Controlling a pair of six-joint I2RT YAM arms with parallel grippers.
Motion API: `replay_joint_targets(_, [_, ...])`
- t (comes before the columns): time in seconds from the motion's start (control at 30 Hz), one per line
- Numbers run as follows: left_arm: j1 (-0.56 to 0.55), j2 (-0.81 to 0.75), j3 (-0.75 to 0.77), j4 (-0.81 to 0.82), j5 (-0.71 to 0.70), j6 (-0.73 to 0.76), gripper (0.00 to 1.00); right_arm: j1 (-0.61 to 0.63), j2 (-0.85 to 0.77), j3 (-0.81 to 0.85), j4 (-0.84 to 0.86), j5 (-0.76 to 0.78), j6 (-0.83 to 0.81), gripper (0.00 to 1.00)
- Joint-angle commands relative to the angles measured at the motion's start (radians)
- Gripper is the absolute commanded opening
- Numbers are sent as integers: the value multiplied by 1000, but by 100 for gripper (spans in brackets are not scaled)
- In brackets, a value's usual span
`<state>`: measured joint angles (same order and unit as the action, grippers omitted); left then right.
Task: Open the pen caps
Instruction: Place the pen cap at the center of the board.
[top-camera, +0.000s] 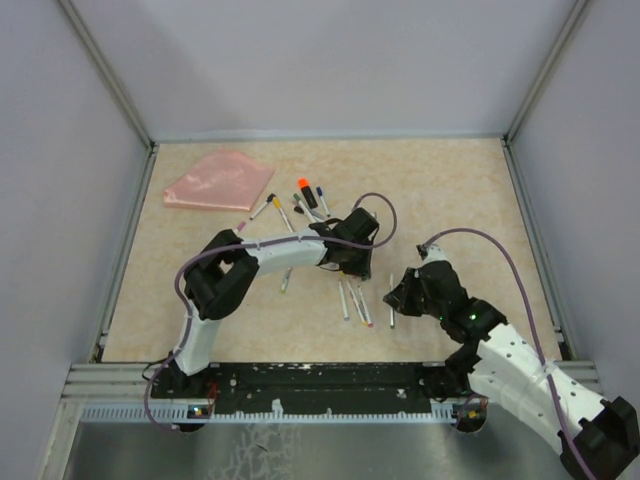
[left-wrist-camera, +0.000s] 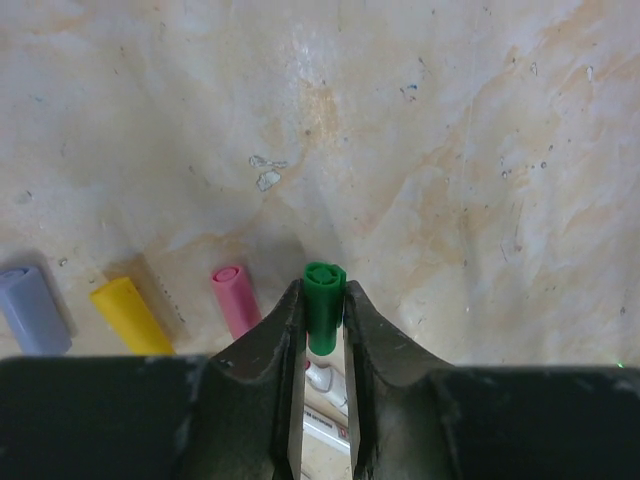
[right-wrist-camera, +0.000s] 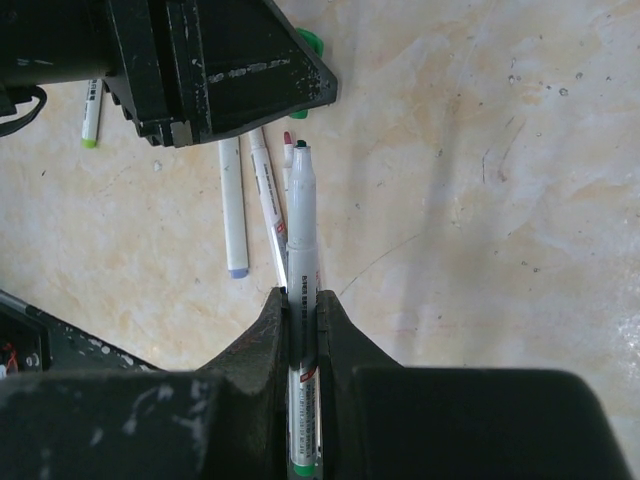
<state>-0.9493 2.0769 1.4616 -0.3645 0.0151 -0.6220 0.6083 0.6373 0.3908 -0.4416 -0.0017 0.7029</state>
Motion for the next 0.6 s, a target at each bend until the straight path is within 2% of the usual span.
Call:
replay_joint_targets(0.0, [-6,35,53,-47,-42,33,26,0,-3,0,52,-8,7,0])
replay_joint_targets(0.3, [-6,39,82,-66,-47,40,31,0,10,-27,81,-41,19,0])
replay_joint_targets(0.57, [-6,-94,67,-57,-83,79,34,-2,71,-36,116,-64,12,0])
